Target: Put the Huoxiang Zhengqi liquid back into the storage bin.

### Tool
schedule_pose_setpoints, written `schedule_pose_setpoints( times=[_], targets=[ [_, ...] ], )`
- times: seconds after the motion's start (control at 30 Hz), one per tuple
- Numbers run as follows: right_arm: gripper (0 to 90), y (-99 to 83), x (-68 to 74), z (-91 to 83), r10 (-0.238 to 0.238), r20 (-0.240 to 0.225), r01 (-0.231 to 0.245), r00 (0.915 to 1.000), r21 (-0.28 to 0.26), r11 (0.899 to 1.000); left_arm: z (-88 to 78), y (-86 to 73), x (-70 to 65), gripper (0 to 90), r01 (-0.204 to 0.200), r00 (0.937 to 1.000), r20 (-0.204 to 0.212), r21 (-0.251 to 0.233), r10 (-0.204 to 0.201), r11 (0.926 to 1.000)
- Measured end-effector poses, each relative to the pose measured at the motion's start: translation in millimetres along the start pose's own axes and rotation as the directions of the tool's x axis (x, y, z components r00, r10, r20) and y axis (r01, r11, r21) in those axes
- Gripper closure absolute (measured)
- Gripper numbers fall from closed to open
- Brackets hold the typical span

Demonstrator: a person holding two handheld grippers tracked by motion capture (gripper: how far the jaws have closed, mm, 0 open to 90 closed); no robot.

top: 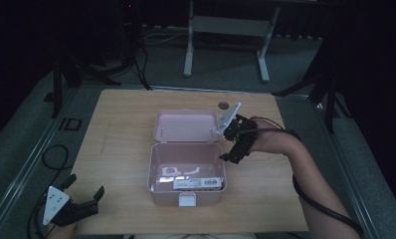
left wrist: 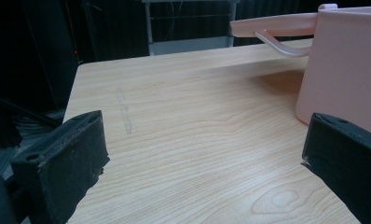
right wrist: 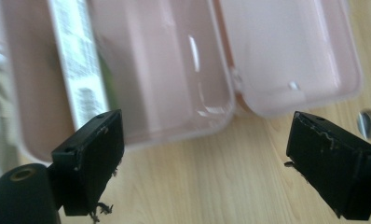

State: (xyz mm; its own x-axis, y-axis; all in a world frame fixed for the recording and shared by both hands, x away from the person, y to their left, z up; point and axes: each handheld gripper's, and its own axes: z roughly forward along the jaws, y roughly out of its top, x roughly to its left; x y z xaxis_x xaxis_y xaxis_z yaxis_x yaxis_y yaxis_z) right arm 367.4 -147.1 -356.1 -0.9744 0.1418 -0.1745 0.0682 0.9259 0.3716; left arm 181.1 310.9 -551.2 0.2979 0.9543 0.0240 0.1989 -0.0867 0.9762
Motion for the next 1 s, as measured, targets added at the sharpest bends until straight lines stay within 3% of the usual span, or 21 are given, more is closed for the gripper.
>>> schedule_pose_setpoints(
  times=[0.07,0.1,0.17,0.3,0.37,0.4,0.43,0.47,0.5,0.6,0.63,0.67,0.7,0.73,0.77,0.8,0.83,0.87,0.9,0.93,1.0],
  targets=[
    [11.2,-10.1,-4.1,3.3,0.021,0.026,-0.020,0.9994,-0.006,1.000,0.0,0.1,-0.2,0.1,-0.001,1.0000,-0.001,0.001,0.001,1.0000],
    [12.4,-19.6,-8.3,7.6,0.054,0.046,-0.053,0.9975,-0.022,0.998,0.1,0.1,-0.3,0.1,-0.001,1.0000,-0.001,0.001,0.001,1.0000],
    [12.9,-23.1,-9.5,9.4,0.060,0.056,-0.059,0.9966,-0.026,0.998,0.0,0.1,-0.5,0.1,-0.002,1.0000,-0.001,0.002,0.002,1.0000],
    [12.8,-44.1,-15.9,21.9,0.122,0.091,-0.116,0.9884,-0.073,0.991,-0.2,0.0,-0.4,0.1,-0.002,1.0000,-0.001,0.001,0.002,1.0000],
    [12.8,-61.0,-18.8,33.2,0.169,0.115,-0.157,0.9790,-0.102,0.982,-0.2,0.0,-0.3,0.1,-0.001,1.0000,0.000,0.001,0.001,1.0000],
    [12.8,-61.0,-18.8,33.2,0.169,0.115,-0.157,0.9790,-0.102,0.982,-0.3,-0.1,-0.3,0.1,-0.002,1.0000,0.001,0.000,0.002,1.0000],
    [12.8,-73.6,-20.5,41.6,0.207,0.124,-0.191,0.9705,-0.126,0.973,-0.3,-0.1,-0.3,0.1,-0.002,1.0000,0.001,0.001,0.002,1.0000],
    [12.8,-73.6,-20.5,41.6,0.207,0.124,-0.191,0.9705,-0.126,0.973,-0.3,-0.2,-0.3,0.1,-0.002,1.0000,0.001,0.002,0.002,1.0000],
    [12.8,-78.5,-21.0,45.0,0.224,0.134,-0.206,0.9653,-0.138,0.969,-0.4,-0.2,-0.2,0.1,-0.001,1.0000,0.001,0.001,0.001,1.0000],
    [12.8,-100.7,-22.9,59.6,0.298,0.175,-0.265,0.9385,-0.189,0.946,-0.4,-0.2,-0.1,0.1,-0.001,1.0000,0.001,0.001,0.001,1.0000],
    [12.8,-114.2,-23.1,68.2,0.347,0.197,-0.302,0.9170,-0.225,0.926,-0.3,-0.2,-0.3,0.1,-0.001,1.0000,0.001,0.001,0.001,1.0000],
    [12.8,-114.2,-23.1,68.2,0.347,0.197,-0.302,0.9170,-0.225,0.926,-0.3,-0.2,-0.3,0.1,-0.002,1.0000,0.001,0.001,0.002,1.0000],
    [12.8,-119.0,-22.9,71.0,0.368,0.206,-0.318,0.9066,-0.240,0.917,-0.3,-0.2,-0.5,0.1,-0.002,1.0000,0.001,0.002,0.002,1.0000],
    [12.7,-127.0,-22.7,75.4,0.401,0.215,-0.341,0.8906,-0.267,0.901,-0.2,-0.3,-0.5,0.0,-0.002,1.0000,0.000,0.002,0.002,1.0000],
    [12.6,-139.1,-21.9,81.0,0.443,0.230,-0.370,0.8666,-0.299,0.880,-0.3,-0.2,-0.5,0.1,-0.002,1.0000,0.000,0.001,0.002,1.0000],
    [12.6,-139.1,-21.9,81.0,0.443,0.230,-0.370,0.8666,-0.299,0.880,-0.3,-0.2,-0.5,0.1,-0.002,1.0000,0.000,0.001,0.002,1.0000],
    [12.6,-143.4,-21.3,83.0,0.458,0.238,-0.378,0.8562,-0.315,0.870,-0.3,-0.2,-0.4,0.1,-0.001,1.0000,0.000,0.000,0.001,1.0000],
    [12.6,-150.7,-20.7,85.7,0.484,0.240,-0.396,0.8416,-0.335,0.855,-0.4,-0.2,-0.4,0.1,-0.001,1.0000,0.001,0.000,0.001,1.0000],
    [12.6,-161.9,-18.9,89.6,0.513,0.253,-0.411,0.8202,-0.364,0.836,-0.4,-0.2,-0.4,0.1,-0.001,1.0000,0.000,-0.001,0.001,1.0000],
    [12.6,-161.9,-18.9,89.6,0.513,0.253,-0.411,0.8202,-0.364,0.836,-0.4,-0.2,-0.4,0.1,-0.001,1.0000,0.001,-0.001,0.001,1.0000],
    [12.6,-172.2,-16.9,92.9,0.543,0.255,-0.433,0.8002,-0.381,0.817,-0.5,-0.2,-0.4,0.1,-0.001,1.0000,0.001,-0.001,0.001,1.0000]
  ],
)
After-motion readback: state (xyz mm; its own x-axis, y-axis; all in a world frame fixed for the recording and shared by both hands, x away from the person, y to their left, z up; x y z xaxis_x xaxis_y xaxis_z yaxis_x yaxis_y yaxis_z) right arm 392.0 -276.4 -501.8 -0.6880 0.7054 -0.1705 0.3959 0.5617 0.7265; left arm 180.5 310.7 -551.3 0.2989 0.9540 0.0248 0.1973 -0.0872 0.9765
